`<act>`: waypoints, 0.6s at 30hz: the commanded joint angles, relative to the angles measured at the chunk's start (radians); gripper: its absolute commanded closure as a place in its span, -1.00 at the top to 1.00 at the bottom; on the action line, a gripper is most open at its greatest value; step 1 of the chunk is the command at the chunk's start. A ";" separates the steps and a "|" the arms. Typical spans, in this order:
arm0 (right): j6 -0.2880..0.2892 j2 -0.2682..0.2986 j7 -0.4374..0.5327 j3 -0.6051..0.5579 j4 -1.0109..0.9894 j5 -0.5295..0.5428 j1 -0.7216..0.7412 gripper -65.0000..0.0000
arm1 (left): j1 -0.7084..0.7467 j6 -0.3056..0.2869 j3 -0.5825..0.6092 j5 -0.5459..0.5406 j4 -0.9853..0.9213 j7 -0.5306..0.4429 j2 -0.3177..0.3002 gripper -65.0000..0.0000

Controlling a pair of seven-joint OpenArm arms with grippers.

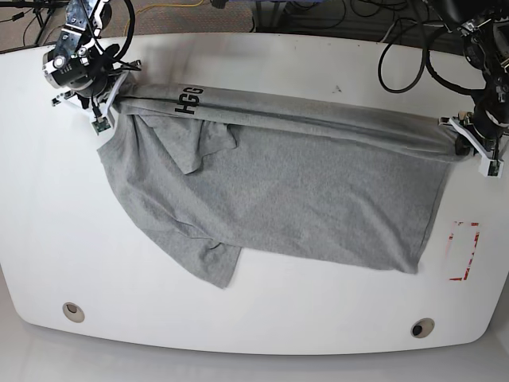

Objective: Fold the T-shirt properly
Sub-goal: 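Lay the shirt on the table stretched between both grippers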

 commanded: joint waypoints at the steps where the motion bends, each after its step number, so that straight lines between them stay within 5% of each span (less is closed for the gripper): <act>1: -0.005 0.020 0.000 0.005 0.018 -0.014 -0.014 -0.99 | 0.009 0.006 -0.009 0.003 0.017 -0.023 -0.030 -0.43; 4: -0.005 0.022 -0.002 0.005 0.018 -0.014 -0.031 -0.89 | 0.017 0.006 -0.009 0.003 0.019 -0.023 -0.049 -0.18; 8: -0.005 0.022 -0.003 0.005 0.020 -0.017 -0.057 -0.40 | 0.042 0.006 -0.009 0.003 0.019 -0.023 -0.070 0.02; 13: -0.005 0.022 -0.003 0.003 0.023 -0.016 -0.083 0.33 | 0.056 0.006 -0.009 -0.005 0.019 -0.023 -0.095 0.12; 18: -0.005 0.020 -0.003 0.003 0.040 -0.014 -0.078 0.60 | 0.052 0.006 -0.012 -0.006 0.028 -0.022 -0.101 0.14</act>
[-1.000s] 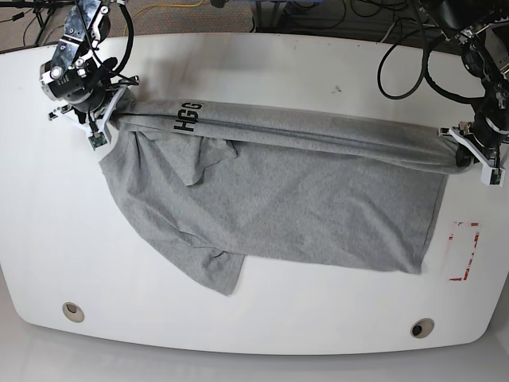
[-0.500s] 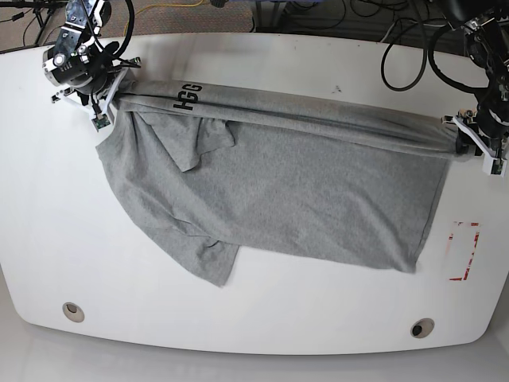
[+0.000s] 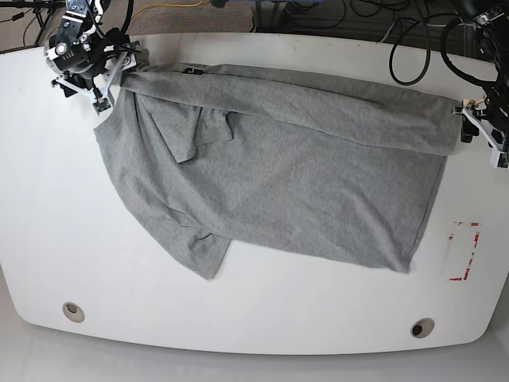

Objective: Fold the T-shirt properly
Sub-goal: 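Lay the shirt on the table stretched between both grippers, then open the left gripper and move it along the shirt edge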

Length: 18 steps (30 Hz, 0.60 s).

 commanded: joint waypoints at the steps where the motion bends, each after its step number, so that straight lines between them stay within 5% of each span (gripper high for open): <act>1: -0.001 0.012 0.003 0.004 0.040 0.002 0.008 0.58 | -0.014 0.005 -0.011 -0.014 0.037 -0.013 -0.020 0.14; 18: -0.001 0.077 -0.103 0.113 0.043 0.301 0.085 0.46 | -0.106 0.009 0.007 -0.125 0.135 0.026 0.000 0.13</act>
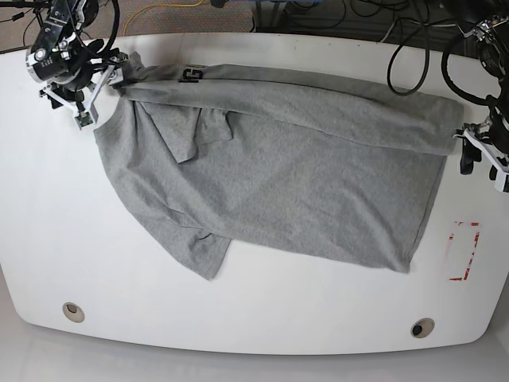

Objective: Fold the T-shirt properly
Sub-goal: 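Open the left gripper and move it along the shirt edge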

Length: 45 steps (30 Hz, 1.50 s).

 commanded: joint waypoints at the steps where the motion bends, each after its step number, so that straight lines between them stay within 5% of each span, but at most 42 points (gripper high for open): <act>1: -0.002 0.031 -0.001 0.031 0.017 0.072 0.020 0.46 | -0.016 0.006 0.015 -0.013 0.012 -0.016 -0.002 0.13; 9: -0.002 0.006 -0.004 0.109 0.011 0.204 0.080 0.46 | -0.032 0.006 0.030 -0.011 0.014 -0.016 0.014 0.13; 26: -0.002 -0.110 -0.004 0.138 0.006 0.153 0.064 0.44 | -0.004 0.008 0.102 -0.010 -0.083 -0.023 0.047 0.12; 38: -0.002 -0.112 -0.006 0.140 0.006 0.155 -0.002 -0.39 | 0.070 0.009 0.130 -0.010 -0.229 -0.214 0.071 0.12; 45: -0.002 -0.113 -0.006 0.140 0.003 0.196 -0.042 -0.51 | 0.070 0.009 0.143 0.007 -0.287 -0.251 0.068 0.12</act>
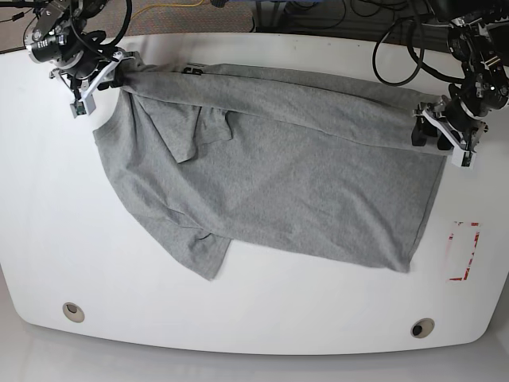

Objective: Fold the T-shirt properly
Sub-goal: 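Open the left gripper and move it along the shirt edge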

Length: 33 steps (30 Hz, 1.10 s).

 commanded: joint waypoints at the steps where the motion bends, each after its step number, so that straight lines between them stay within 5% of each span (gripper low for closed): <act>1: -0.001 0.012 0.012 0.005 0.013 0.034 -0.007 -0.51 | -0.013 -0.003 -0.004 0.014 -0.014 -0.031 -0.019 0.12; 8: -0.001 0.012 0.013 0.002 -0.007 -0.009 -0.005 -0.51 | -0.049 -0.006 -0.003 0.126 -0.077 -0.065 -0.014 0.12; 22: -0.001 0.044 0.087 -0.191 -0.102 -0.239 0.002 -0.51 | -0.033 -0.007 -0.012 0.134 -0.090 -0.033 -0.020 0.12; 33: -0.001 0.167 0.088 -0.279 -0.122 -0.334 0.011 -0.51 | 0.060 -0.009 -0.070 0.134 0.029 0.012 -0.017 0.12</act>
